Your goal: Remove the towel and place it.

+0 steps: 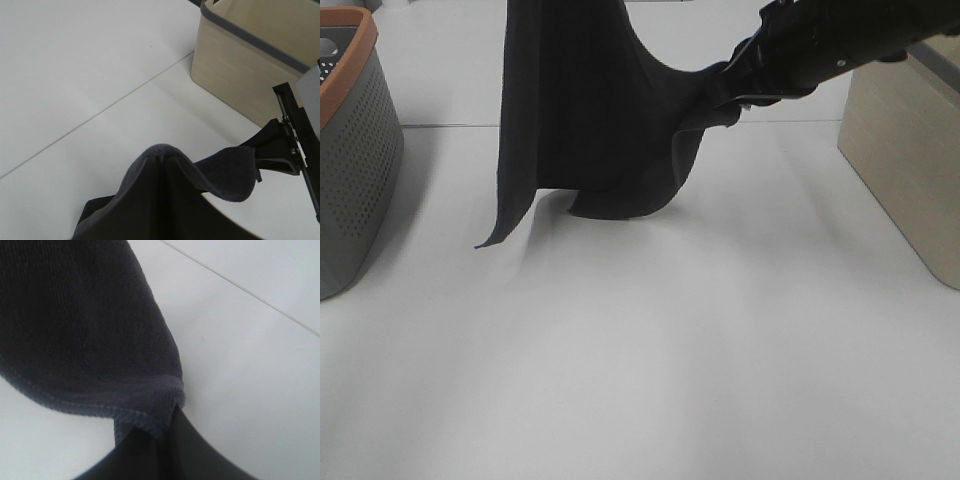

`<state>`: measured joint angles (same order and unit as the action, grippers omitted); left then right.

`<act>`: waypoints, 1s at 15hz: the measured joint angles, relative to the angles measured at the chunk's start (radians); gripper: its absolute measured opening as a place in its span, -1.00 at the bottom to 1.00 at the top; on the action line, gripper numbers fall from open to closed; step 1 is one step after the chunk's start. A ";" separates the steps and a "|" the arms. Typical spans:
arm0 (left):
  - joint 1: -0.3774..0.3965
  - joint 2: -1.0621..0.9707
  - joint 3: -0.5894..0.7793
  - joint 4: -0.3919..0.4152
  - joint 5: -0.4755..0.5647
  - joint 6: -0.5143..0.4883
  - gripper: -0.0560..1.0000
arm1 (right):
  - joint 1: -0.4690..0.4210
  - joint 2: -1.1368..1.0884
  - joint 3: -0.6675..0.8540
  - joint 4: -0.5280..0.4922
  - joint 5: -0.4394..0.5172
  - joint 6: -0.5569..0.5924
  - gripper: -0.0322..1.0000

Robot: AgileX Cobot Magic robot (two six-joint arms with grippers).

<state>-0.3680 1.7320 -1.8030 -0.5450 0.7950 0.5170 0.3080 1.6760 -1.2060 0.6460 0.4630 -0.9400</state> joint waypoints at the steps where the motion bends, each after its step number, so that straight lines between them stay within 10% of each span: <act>1: 0.033 0.000 0.000 -0.063 0.000 0.082 -0.89 | 0.000 0.000 -0.069 -0.133 0.061 0.062 -0.90; 7: 0.130 0.010 0.043 -0.292 -0.024 0.367 -0.89 | -0.002 0.051 -0.403 -0.652 0.237 0.218 -0.90; 11: 0.181 0.036 0.178 -0.643 -0.174 0.756 -0.89 | -0.003 0.166 -0.543 -0.787 0.328 -0.096 -0.90; 15: 0.182 0.141 0.179 -0.781 -0.248 0.959 -0.89 | -0.003 0.278 -0.661 -0.924 0.251 -0.113 -0.90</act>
<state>-0.1860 1.8730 -1.6240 -1.3260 0.5470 1.4760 0.3050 1.9540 -1.8670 -0.2780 0.7140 -1.0530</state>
